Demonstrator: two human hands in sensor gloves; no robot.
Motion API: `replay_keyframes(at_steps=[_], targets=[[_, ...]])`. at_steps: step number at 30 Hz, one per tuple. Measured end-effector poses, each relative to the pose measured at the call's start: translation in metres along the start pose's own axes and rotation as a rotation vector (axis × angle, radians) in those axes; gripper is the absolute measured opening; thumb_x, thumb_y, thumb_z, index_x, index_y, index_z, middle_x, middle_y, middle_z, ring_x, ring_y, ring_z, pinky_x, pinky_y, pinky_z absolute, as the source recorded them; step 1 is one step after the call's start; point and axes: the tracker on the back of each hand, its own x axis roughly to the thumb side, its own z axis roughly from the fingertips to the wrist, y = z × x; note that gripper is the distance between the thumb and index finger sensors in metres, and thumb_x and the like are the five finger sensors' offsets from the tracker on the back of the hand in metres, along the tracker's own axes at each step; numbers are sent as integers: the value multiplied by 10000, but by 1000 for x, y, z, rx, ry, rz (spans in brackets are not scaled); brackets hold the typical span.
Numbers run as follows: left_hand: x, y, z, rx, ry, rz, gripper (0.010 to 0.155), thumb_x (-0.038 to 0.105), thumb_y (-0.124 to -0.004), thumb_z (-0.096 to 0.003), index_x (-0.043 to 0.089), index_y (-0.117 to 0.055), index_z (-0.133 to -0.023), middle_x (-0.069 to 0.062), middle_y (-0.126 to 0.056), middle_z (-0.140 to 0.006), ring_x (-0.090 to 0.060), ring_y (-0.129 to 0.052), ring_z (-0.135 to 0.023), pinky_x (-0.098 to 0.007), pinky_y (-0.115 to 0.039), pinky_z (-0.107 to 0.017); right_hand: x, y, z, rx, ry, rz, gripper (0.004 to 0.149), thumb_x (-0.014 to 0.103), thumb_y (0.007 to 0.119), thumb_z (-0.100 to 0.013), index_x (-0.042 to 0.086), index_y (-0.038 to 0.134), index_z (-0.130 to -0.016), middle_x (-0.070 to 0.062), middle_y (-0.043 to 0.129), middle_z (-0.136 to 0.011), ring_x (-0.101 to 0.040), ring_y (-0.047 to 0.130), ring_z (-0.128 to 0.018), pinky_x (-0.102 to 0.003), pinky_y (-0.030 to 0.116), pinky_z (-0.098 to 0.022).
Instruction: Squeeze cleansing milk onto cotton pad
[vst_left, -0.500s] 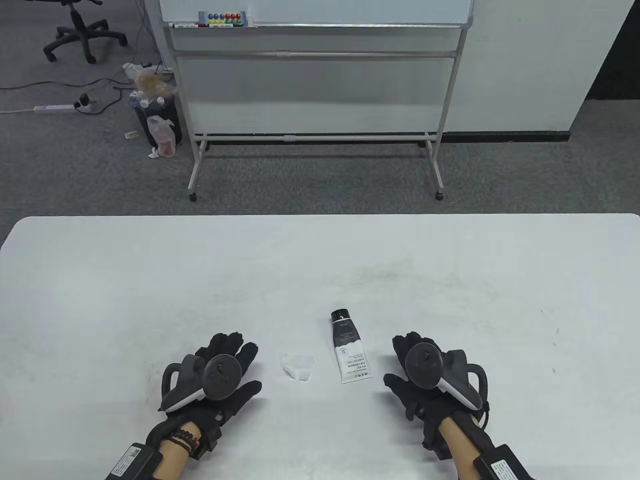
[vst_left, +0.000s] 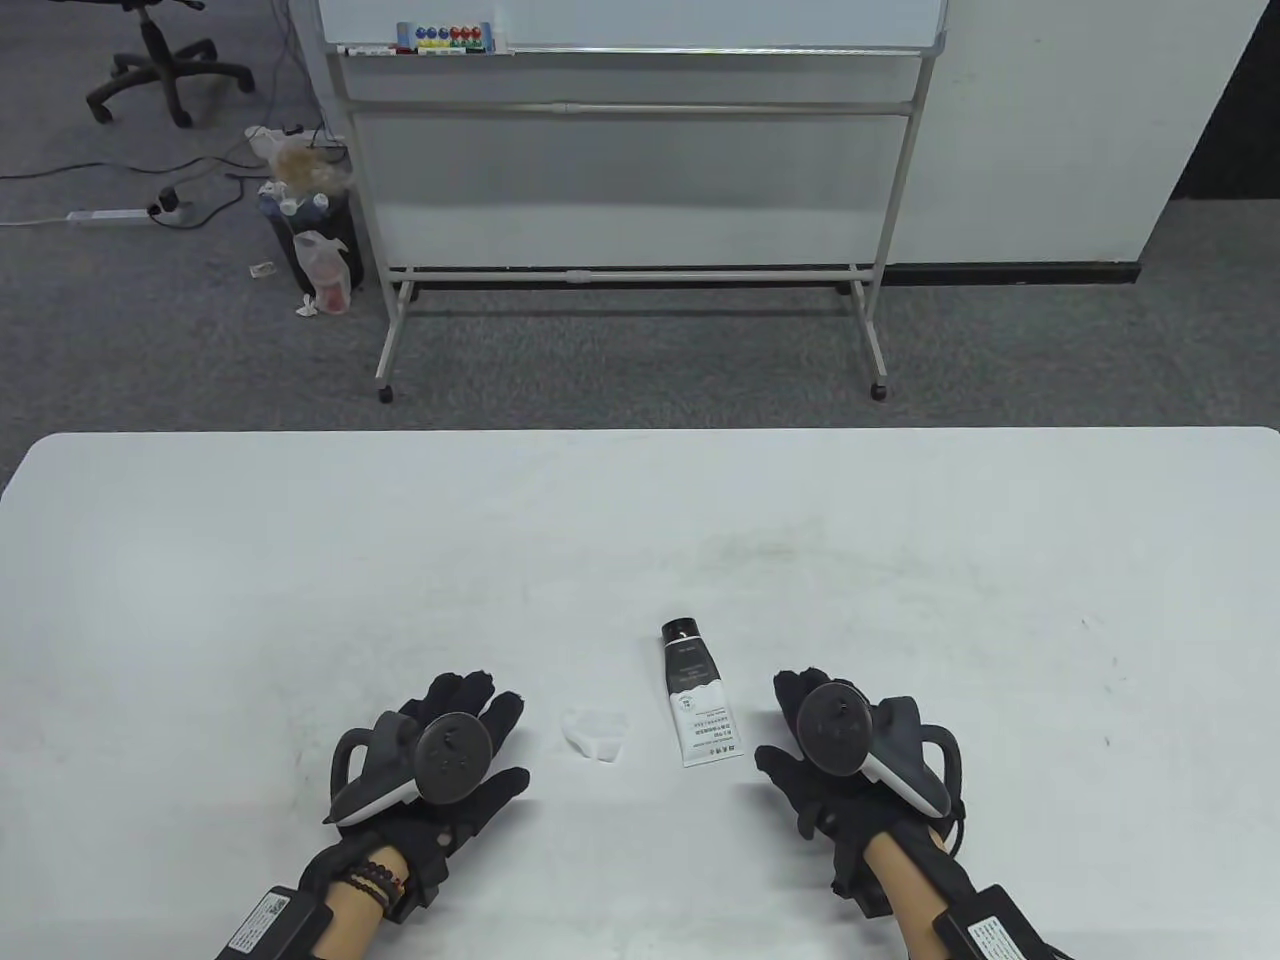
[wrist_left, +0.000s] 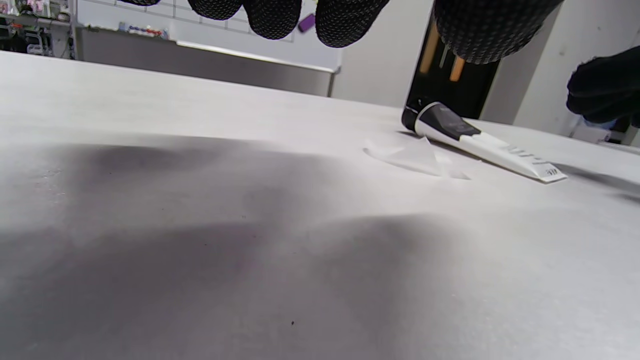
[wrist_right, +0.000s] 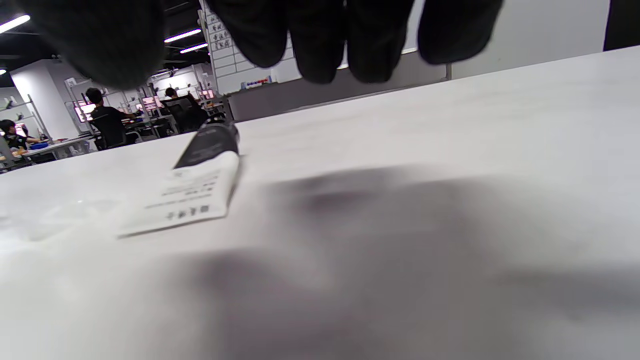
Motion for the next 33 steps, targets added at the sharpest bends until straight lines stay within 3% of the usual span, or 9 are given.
replay_keyframes(at_steps=[5, 10, 16, 20, 25, 28, 30, 33], targets=[[2, -2, -1, 3, 7, 6, 771, 564, -657, -477, 189, -438, -1114, -222, -351, -1198, -509, -325, -1079, -722, -411, -712, 27, 4, -12, 6, -17, 25, 867, 610, 720, -406, 189, 444, -1112, -120, 604, -1133, -385, 660, -1050, -575, 600, -708], [7, 0, -3, -2, -8, 3, 772, 565, -655, -478, 185, -439, -1115, -223, -352, -1199, -509, -327, -1081, -723, -411, -714, 50, 7, -52, 30, 49, 183, 880, 614, 717, -401, 146, 459, -1101, -135, 642, -1103, -382, 720, -1008, -545, 650, -685], [8, 0, -2, -4, -12, 2, 774, 566, -656, -478, 182, -445, -1115, -222, -366, -1199, -510, -343, -1080, -722, -420, -713, 71, 23, -91, 98, 126, 251, 925, 637, 750, -373, 102, 502, -1085, -152, 716, -1045, -369, 803, -925, -506, 709, -634], [9, 1, -3, -2, -11, 11, 768, 566, -657, -478, 185, -452, -1114, -222, -378, -1198, -510, -353, -1080, -718, -431, -714, 84, 37, -102, 146, 150, 364, 972, 660, 758, -359, 82, 473, -1087, -135, 755, -1011, -339, 849, -874, -487, 735, -607], [10, 1, -3, 13, -15, 18, 766, 563, -659, -479, 182, -461, -1112, -221, -387, -1196, -511, -363, -1079, -719, -436, -714, 88, 42, -107, 119, 209, 310, 1022, 645, 852, -310, 50, 511, -1067, -124, 828, -909, -262, 932, -687, -435, 790, -521], [13, 6, 1, 135, -59, 28, 733, 547, -677, -472, 174, -534, -1087, -201, -493, -1176, -492, -474, -1070, -700, -508, -710, 84, 41, -107, 181, 260, 236, 957, 631, 876, -295, 87, 600, -1032, -33, 899, -770, -125, 963, -478, -343, 845, -403], [16, 9, 2, 177, -72, 46, 720, 545, -680, -472, 170, -562, -1075, -189, -555, -1159, -481, -546, -1058, -693, -556, -701, 79, 38, -105, 184, 279, 141, 818, 574, 882, -321, 111, 694, -969, 20, 963, -635, -75, 987, -347, -298, 876, -310], [22, 9, 3, 210, -92, 62, 704, 542, -688, -470, 170, -593, -1061, -184, -611, -1137, -491, -643, -1026, -688, -603, -686, 71, 35, -98, 183, 291, 63, 659, 507, 860, -367, 128, 783, -899, 9, 996, -583, -84, 1007, -284, -296, 883, -267]])
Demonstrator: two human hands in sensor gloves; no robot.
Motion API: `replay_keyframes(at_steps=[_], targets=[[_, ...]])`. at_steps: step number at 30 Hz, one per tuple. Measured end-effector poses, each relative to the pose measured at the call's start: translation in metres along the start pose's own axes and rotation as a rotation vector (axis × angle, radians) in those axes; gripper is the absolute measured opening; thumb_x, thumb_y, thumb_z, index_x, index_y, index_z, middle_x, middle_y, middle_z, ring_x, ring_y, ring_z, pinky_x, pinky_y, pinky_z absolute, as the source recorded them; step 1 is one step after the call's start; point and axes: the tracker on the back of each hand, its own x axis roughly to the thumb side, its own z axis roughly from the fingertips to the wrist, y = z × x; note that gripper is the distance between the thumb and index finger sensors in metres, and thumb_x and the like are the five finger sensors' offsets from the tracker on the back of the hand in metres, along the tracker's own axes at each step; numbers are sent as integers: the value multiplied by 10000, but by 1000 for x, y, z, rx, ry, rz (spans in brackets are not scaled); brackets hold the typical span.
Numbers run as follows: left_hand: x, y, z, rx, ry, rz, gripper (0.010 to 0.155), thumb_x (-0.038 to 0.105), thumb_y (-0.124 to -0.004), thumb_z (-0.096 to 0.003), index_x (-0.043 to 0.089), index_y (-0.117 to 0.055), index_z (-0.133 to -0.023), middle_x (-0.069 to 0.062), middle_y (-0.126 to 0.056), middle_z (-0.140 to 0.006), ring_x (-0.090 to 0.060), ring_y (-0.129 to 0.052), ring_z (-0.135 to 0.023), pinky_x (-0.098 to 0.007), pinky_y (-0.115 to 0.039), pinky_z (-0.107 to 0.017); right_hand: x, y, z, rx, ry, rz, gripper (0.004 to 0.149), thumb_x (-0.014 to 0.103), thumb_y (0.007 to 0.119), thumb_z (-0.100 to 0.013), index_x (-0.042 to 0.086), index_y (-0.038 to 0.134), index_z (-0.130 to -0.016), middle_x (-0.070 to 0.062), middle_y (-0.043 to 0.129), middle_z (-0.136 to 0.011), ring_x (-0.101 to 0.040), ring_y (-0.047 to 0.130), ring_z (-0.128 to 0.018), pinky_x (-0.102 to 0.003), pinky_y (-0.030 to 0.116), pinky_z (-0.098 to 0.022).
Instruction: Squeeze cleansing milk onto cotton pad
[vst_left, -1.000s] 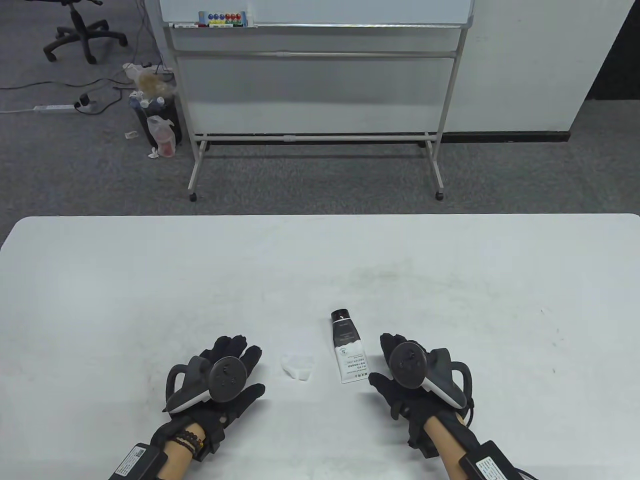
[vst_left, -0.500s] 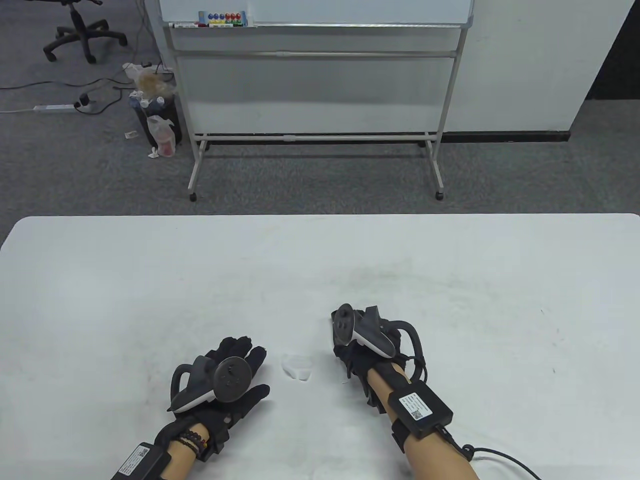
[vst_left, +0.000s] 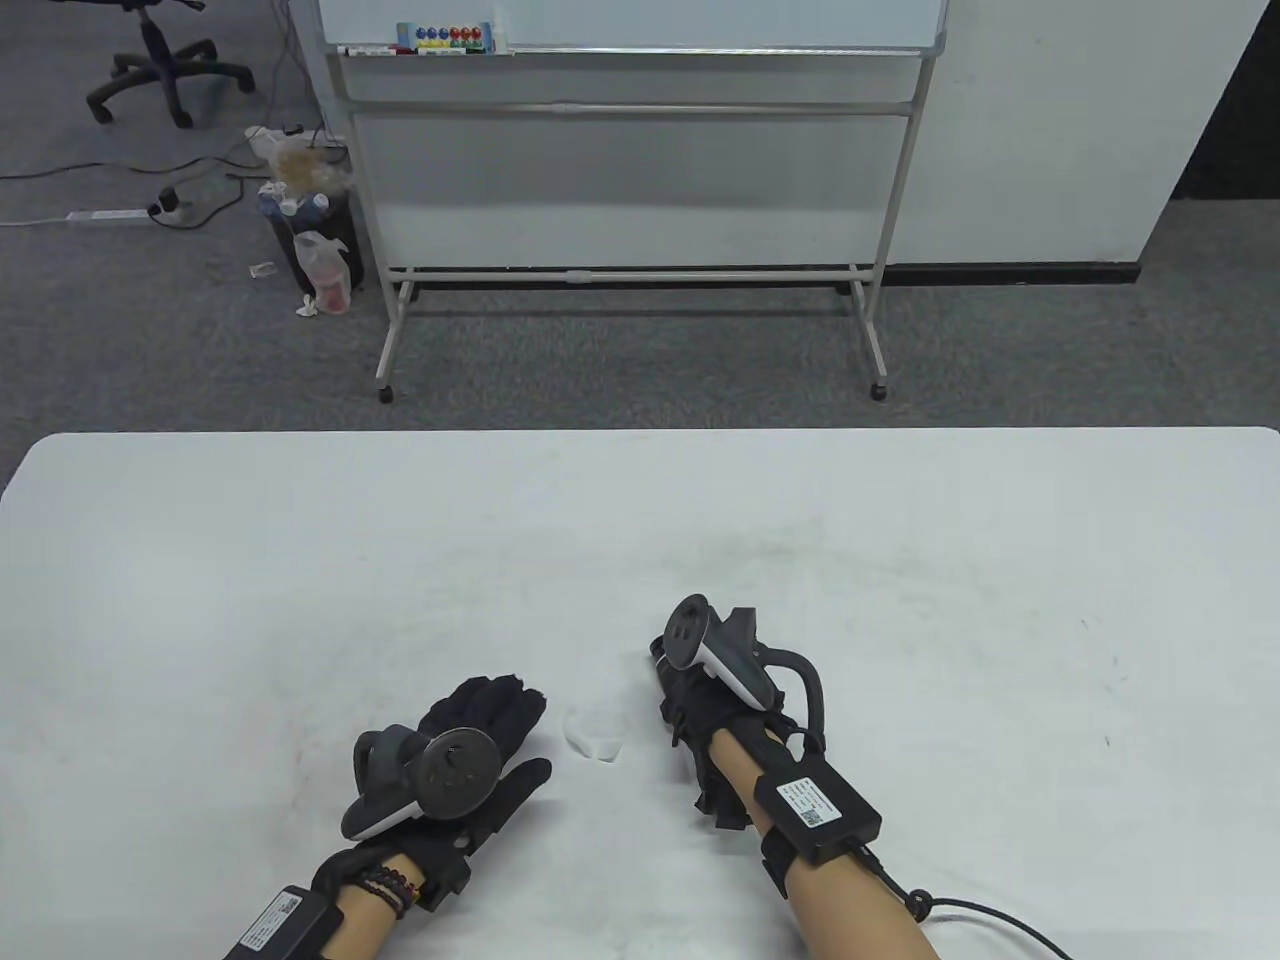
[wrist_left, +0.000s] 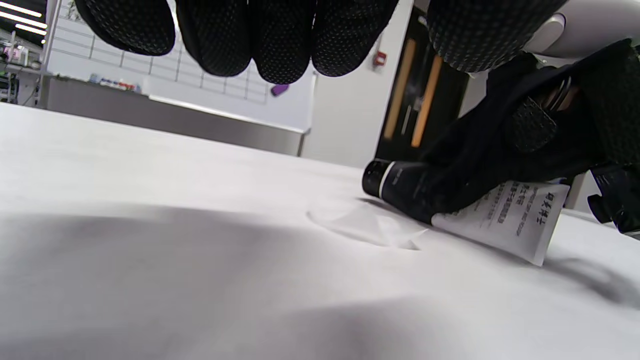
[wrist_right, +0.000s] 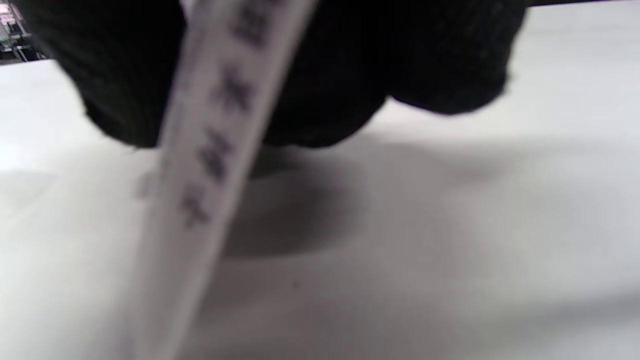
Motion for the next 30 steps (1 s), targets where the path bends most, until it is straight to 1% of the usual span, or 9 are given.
replay_keyframes(at_steps=[6, 9, 12, 15, 17, 19, 25, 27, 30], targets=[[9, -7, -3, -56, -5, -2, 711, 551, -686, -470, 167, -593, -1062, -193, -652, -1120, -483, -756, -985, -655, -672, -672, -22, -16, 31, -125, -123, -156, 605, 493, 855, -366, 172, 802, -876, 24, 1004, -578, -97, 1021, -279, -305, 888, -278], [13, 0, -3, -19, -7, 57, 699, 545, -692, -471, 171, -605, -1056, -189, -686, -1102, -444, -821, -954, -628, -715, -658, -29, -24, 54, -178, -231, -231, 588, 488, 858, -366, 199, 801, -875, 31, 1003, -593, -108, 1030, -306, -317, 889, -303], [20, 13, -1, 103, -8, 180, 598, 529, -710, -471, 190, -739, -963, -130, -866, -970, -350, -964, -833, -566, -804, -604, -35, -25, 79, -218, -346, -283, 578, 486, 862, -364, 224, 801, -876, 38, 1001, -608, -116, 1038, -334, -327, 891, -328], [32, 23, -4, 144, -9, 280, 614, 528, -726, -469, 178, -725, -974, -127, -888, -942, -333, -994, -793, -545, -829, -578, -36, -20, 99, -225, -433, -311, 568, 480, 868, -362, 238, 805, -873, 42, 1003, -616, -126, 1047, -355, -337, 891, -346], [41, 27, -10, 114, -31, 299, 648, 541, -738, -463, 174, -696, -996, -130, -872, -957, -334, -982, -809, -545, -823, -584, -36, -18, 110, -235, -479, -284, 565, 482, 867, -362, 246, 804, -872, 48, 1003, -620, -122, 1050, -360, -336, 893, -350], [50, 27, -14, 78, -69, 286, 669, 541, -741, -466, 177, -661, -1021, -131, -850, -980, -338, -964, -834, -550, -813, -598, -34, -16, 119, -229, -507, -264, 567, 481, 865, -363, 252, 798, -877, 52, 1000, -628, -122, 1051, -372, -338, 892, -359], [64, 19, -13, 136, -187, 335, 642, 516, -768, -469, 169, -696, -1004, -125, -917, -923, -329, -1015, -778, -551, -865, -543, -43, -12, 127, -186, -601, -283, 572, 470, 861, -367, 249, 786, -890, 44, 987, -644, -130, 1044, -388, -346, 885, -372], [68, 15, -10, 110, -225, 351, 646, 502, -759, -480, 138, -687, -1008, -149, -913, -918, -343, -1017, -767, -552, -879, -526, -45, -11, 128, -162, -631, -279, 572, 462, 867, -367, 246, 788, -890, 37, 989, -641, -138, 1043, -389, -353, 882, -373], [78, 15, -6, 115, -263, 234, 651, 483, -725, -479, 71, -703, -982, -185, -941, -862, -348, -1054, -696, -531, -903, -496, -42, -8, 130, -163, -647, -201, 574, 459, 866, -364, 249, 784, -892, 41, 985, -647, -137, 1043, -394, -351, 883, -378]])
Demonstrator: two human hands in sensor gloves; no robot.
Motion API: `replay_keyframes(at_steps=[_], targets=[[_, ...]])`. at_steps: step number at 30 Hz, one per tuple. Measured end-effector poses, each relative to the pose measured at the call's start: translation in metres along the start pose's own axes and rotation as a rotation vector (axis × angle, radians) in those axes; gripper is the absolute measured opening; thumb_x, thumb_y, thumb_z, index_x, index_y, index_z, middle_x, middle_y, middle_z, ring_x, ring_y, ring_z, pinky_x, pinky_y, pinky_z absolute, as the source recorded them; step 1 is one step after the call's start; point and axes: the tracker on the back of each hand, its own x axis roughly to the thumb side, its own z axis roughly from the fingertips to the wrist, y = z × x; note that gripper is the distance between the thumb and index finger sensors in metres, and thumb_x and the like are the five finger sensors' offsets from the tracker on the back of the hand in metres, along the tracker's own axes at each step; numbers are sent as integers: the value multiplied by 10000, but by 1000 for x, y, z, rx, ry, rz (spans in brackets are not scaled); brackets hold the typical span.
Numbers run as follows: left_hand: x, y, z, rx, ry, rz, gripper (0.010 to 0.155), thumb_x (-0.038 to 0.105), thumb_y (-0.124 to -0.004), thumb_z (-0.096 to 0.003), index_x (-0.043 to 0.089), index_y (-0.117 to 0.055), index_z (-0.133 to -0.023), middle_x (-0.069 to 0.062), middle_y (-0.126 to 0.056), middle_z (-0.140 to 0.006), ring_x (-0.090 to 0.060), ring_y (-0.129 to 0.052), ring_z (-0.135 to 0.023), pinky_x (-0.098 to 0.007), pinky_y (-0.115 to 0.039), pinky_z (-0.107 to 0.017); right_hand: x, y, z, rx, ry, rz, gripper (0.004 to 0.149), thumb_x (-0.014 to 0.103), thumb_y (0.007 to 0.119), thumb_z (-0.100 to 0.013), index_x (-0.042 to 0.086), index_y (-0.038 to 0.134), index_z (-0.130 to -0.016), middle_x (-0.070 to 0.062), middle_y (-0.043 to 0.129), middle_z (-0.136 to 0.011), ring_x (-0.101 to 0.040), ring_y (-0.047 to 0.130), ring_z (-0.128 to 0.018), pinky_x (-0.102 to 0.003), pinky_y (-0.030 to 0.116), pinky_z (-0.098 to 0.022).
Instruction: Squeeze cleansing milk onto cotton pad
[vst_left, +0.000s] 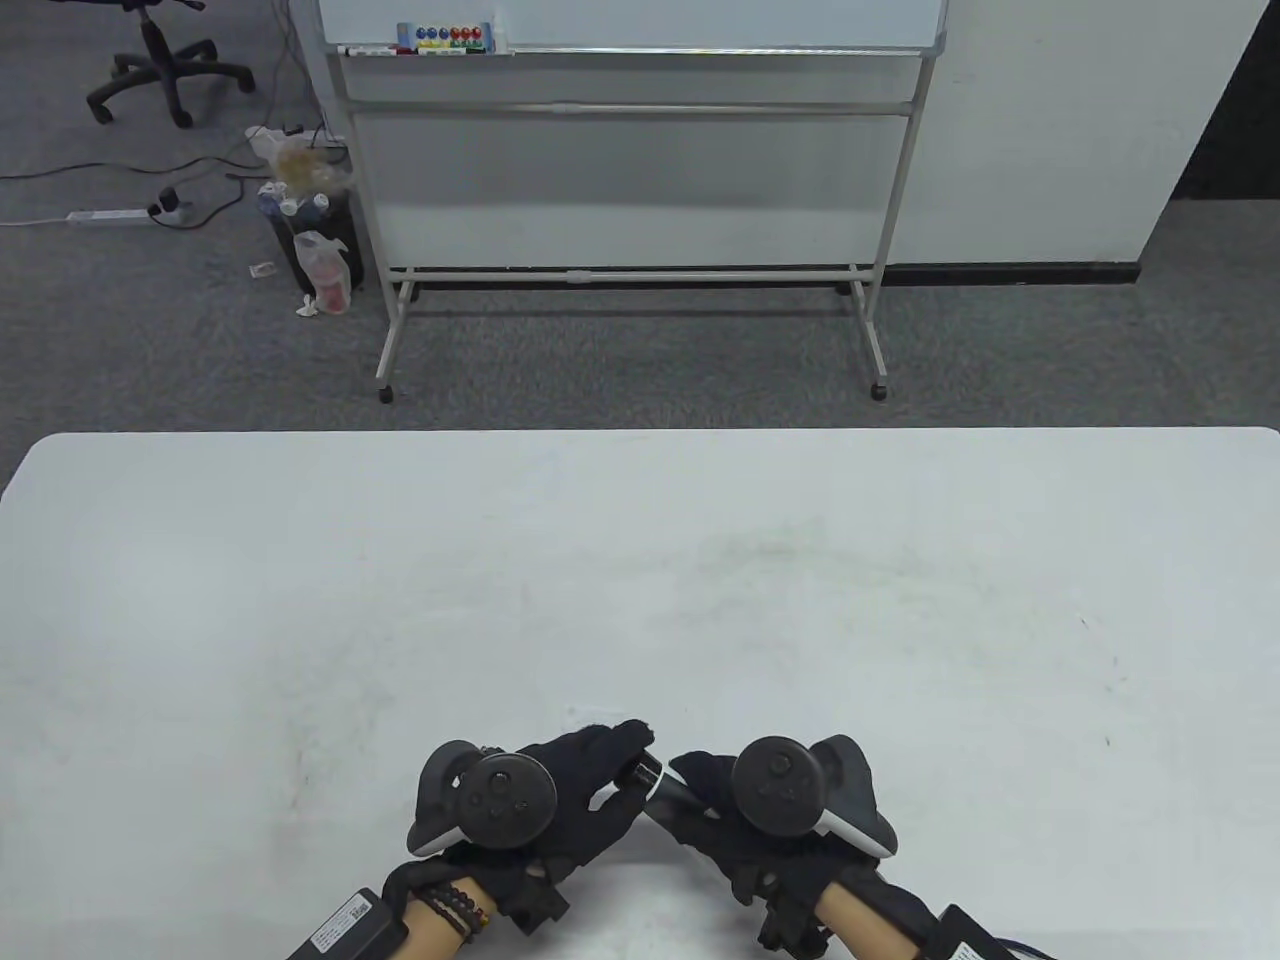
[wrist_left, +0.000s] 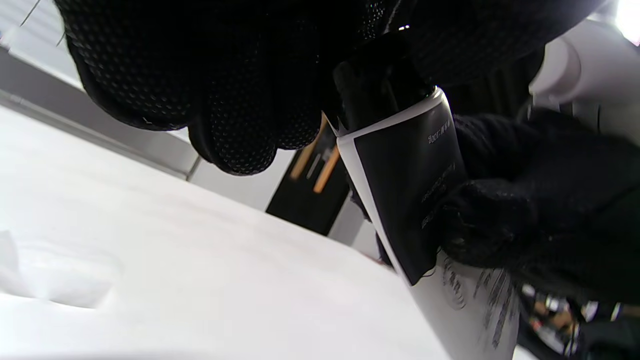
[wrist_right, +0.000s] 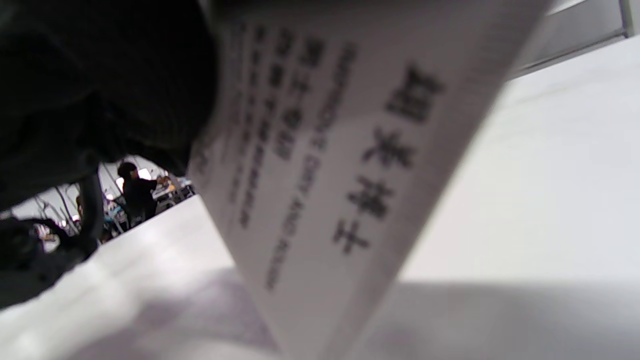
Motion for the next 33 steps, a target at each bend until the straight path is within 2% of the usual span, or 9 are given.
replay_keyframes(at_steps=[7, 8, 10, 12, 16, 19, 24, 28, 33], targets=[[28, -1, -1, 38, -43, -314, 633, 397, -656, -465, -29, -744, -925, -225, -1010, -753, -336, -1129, -580, -492, -970, -437, 2, 1, -1, 16, -4, -33, 596, 464, 873, -355, 240, 780, -899, 58, 995, -636, -118, 1044, -380, -332, 889, -369], [27, 3, -3, 90, -14, -332, 601, 364, -631, -467, -25, -756, -908, -199, -1026, -721, -305, -1143, -561, -480, -985, -424, 3, 2, 0, 23, -5, -35, 581, 442, 886, -351, 244, 789, -889, 46, 1001, -634, -143, 1050, -386, -350, 887, -372], [20, 8, -2, 104, 16, -222, 515, 334, -638, -462, 53, -807, -859, -100, -1055, -644, -217, -1170, -496, -449, -1008, -400, 3, 3, 1, 14, -69, 79, 576, 451, 870, -355, 331, 740, -903, 92, 961, -704, -136, 1031, -493, -357, 864, -453], [16, 14, -3, 56, 52, -174, 536, 351, -616, -474, 60, -787, -890, -115, -1043, -694, -237, -1156, -556, -475, -987, -440, 4, 1, 0, 46, -65, 21, 577, 462, 855, -365, 308, 743, -910, 86, 964, -695, -125, 1038, -471, -341, 874, -437], [-5, 19, -5, -3, 111, 128, 559, 388, -608, -496, 75, -749, -937, -128, -1014, -757, -274, -1121, -607, -509, -936, -476, -1, -2, -1, 46, -71, -48, 581, 461, 860, -367, 304, 746, -915, 79, 964, -707, -138, 1035, -489, -358, 864, -449], [-24, 15, -8, -40, 147, 211, 551, 395, -620, -509, 104, -729, -964, -132, -982, -814, -299, -1085, -661, -523, -899, -505, -2, -1, -1, 86, -98, -85, 575, 455, 864, -368, 308, 750, -912, 80, 964, -714, -145, 1038, -507, -374, 861, -464], [-54, 22, -1, -17, 188, 135, 575, 459, -623, -519, 141, -705, -991, -126, -933, -890, -320, -1037, -742, -529, -871, -540, -14, -9, -2, 74, -87, -183, 572, 452, 874, -368, 310, 757, -910, 78, 966, -723, -153, 1042, -531, -399, 852, -492], [-66, 22, 2, -48, 219, 33, 596, 485, -698, -503, 157, -700, -1000, -134, -881, -951, -354, -978, -812, -558, -832, -569, -23, -16, -1, 30, -56, -207, 575, 454, 878, -369, 304, 760, -911, 70, 968, -724, -159, 1043, -530, -414, 847, -503], [-62, 11, -15, -211, 214, -231, 580, 469, -794, -473, 221, -722, -993, -67, -857, -1010, -338, -906, -911, -578, -787, -621, -34, -25, 0, -27, -24, -219, 577, 453, 878, -372, 297, 759, -914, 64, 965, -732, -171, 1039, -538, -423, 844, -508]])
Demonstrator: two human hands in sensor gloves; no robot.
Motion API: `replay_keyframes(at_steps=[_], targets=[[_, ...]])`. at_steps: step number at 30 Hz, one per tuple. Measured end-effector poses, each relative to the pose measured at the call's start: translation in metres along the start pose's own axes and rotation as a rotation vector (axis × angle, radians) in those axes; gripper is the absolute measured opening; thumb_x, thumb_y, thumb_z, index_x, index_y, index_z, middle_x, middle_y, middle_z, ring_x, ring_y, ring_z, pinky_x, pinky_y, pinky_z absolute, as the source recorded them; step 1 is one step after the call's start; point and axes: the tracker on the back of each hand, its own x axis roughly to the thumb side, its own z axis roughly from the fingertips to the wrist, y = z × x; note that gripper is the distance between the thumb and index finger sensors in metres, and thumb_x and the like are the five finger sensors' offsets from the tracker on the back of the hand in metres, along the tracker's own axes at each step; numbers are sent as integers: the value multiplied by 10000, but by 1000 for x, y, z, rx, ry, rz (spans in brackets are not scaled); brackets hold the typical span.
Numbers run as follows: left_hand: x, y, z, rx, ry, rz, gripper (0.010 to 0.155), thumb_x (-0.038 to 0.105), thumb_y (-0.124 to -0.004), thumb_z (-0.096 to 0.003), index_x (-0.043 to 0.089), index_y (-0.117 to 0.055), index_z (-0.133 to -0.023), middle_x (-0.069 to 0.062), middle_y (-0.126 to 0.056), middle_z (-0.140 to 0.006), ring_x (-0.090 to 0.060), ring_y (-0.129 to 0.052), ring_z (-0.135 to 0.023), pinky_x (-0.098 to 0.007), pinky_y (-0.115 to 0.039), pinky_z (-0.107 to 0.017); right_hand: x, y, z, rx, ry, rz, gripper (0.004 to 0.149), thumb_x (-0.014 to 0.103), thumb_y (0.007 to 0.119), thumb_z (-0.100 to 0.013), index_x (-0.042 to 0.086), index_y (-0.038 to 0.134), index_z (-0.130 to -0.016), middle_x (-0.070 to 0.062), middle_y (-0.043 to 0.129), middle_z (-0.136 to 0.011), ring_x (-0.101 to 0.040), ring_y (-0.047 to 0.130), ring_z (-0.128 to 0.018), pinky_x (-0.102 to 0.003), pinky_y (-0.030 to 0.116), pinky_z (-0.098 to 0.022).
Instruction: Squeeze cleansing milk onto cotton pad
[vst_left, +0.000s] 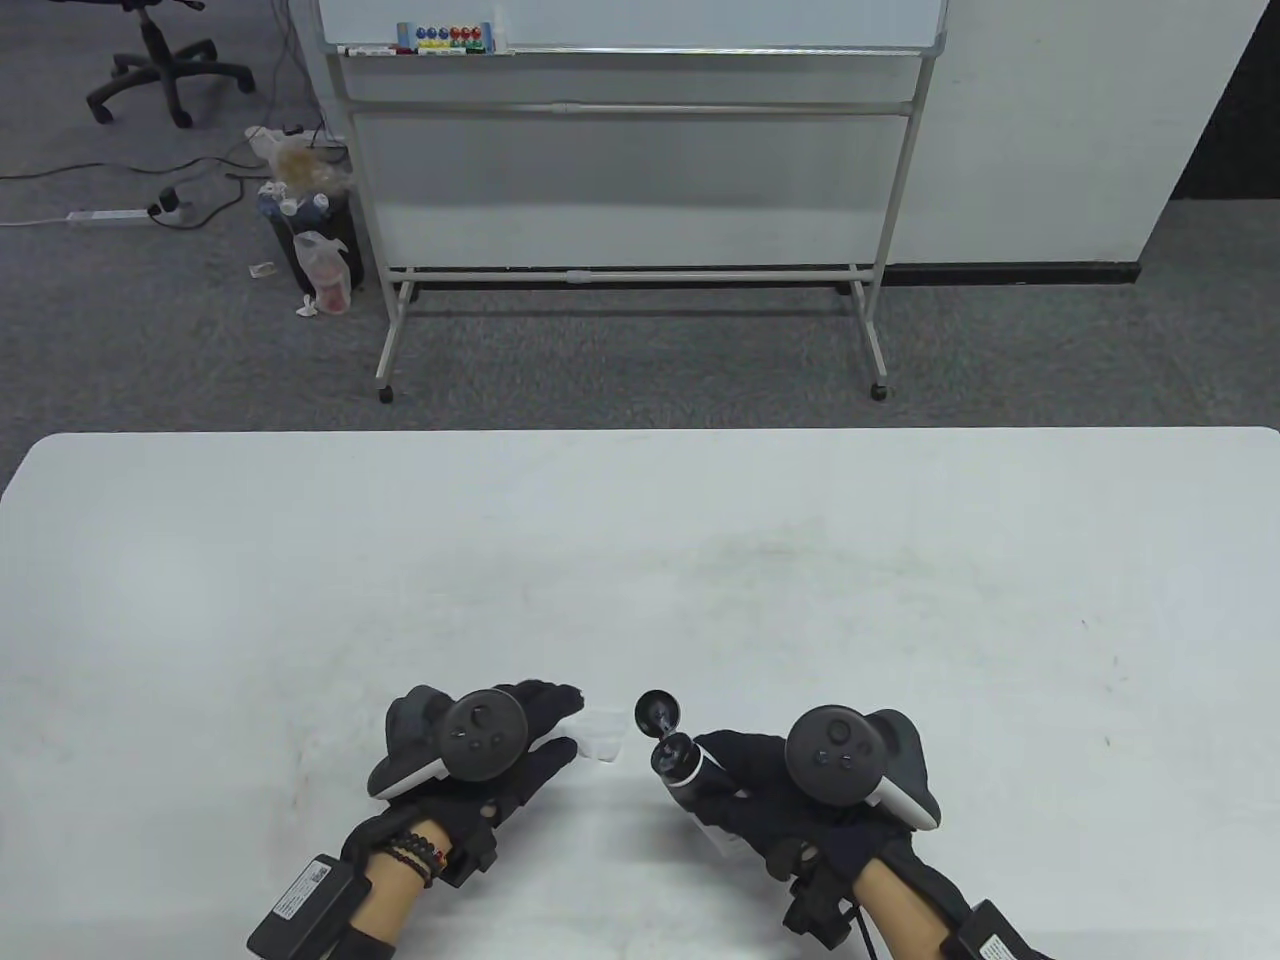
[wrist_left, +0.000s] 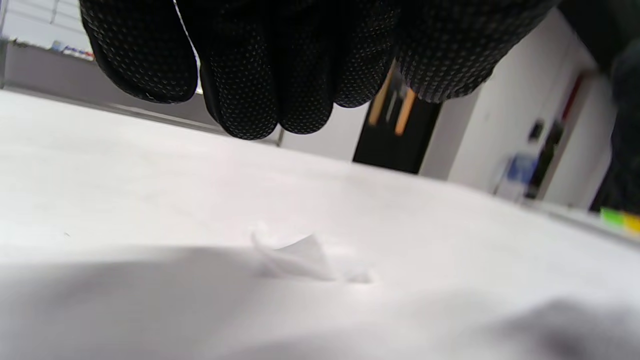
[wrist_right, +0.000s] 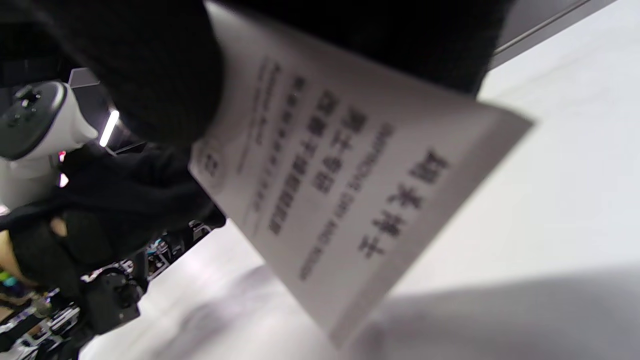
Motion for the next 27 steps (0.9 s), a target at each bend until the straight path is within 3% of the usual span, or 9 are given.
replay_keyframes(at_steps=[4, 7, 10, 17, 23, 27], targets=[[16, -10, -21, -115, -24, -269, 608, 462, -859, -428, 256, -729, -985, -50, -822, -1043, -344, -861, -951, -581, -759, -652, -7, -7, 1, -30, 19, -5, 580, 453, 880, -371, 296, 758, -916, 61, 964, -735, -176, 1037, -545, -429, 842, -510], [22, -27, -31, -228, -49, -334, 642, 449, -895, -405, 245, -732, -991, -64, -810, -1057, -355, -846, -967, -588, -747, -665, -11, -12, 2, -51, 35, -3, 583, 452, 881, -372, 292, 757, -918, 58, 963, -737, -180, 1037, -545, -431, 841, -511], [23, -39, -39, -268, -55, -380, 625, 436, -912, -397, 255, -755, -974, -60, -830, -1042, -348, -865, -953, -582, -755, -658, -13, -14, 2, -49, 40, 26, 584, 454, 879, -371, 293, 756, -919, 56, 961, -740, -179, 1037, -546, -430, 841, -512], [27, -50, -51, -283, -41, -449, 541, 408, -912, -404, 249, -817, -912, -44, -866, -999, -332, -894, -928, -578, -762, -654, -15, -16, 2, -55, 46, 23, 586, 453, 880, -373, 290, 755, -921, 52, 962, -742, -184, 1034, -552, -434, 840, -514], [31, -52, -65, -238, -35, -454, 369, 333, -941, -399, 235, -905, -754, 9, -959, -861, -287, -971, -852, -566, -791, -634, -16, -16, 2, -66, 49, 20, 586, 454, 879, -372, 291, 757, -921, 51, 959, -747, -184, 1034, -556, -435, 839, -516], [31, -52, -70, -215, -23, -462, 331, 334, -938, -393, 245, -934, -711, 24, -998, -790, -256, -1007, -795, -554, -805, -621, -18, -17, 2, -71, 58, 13, 582, 455, 878, -373, 295, 757, -920, 52, 956, -756, -187, 1030, -566, -438, 836, -520]])
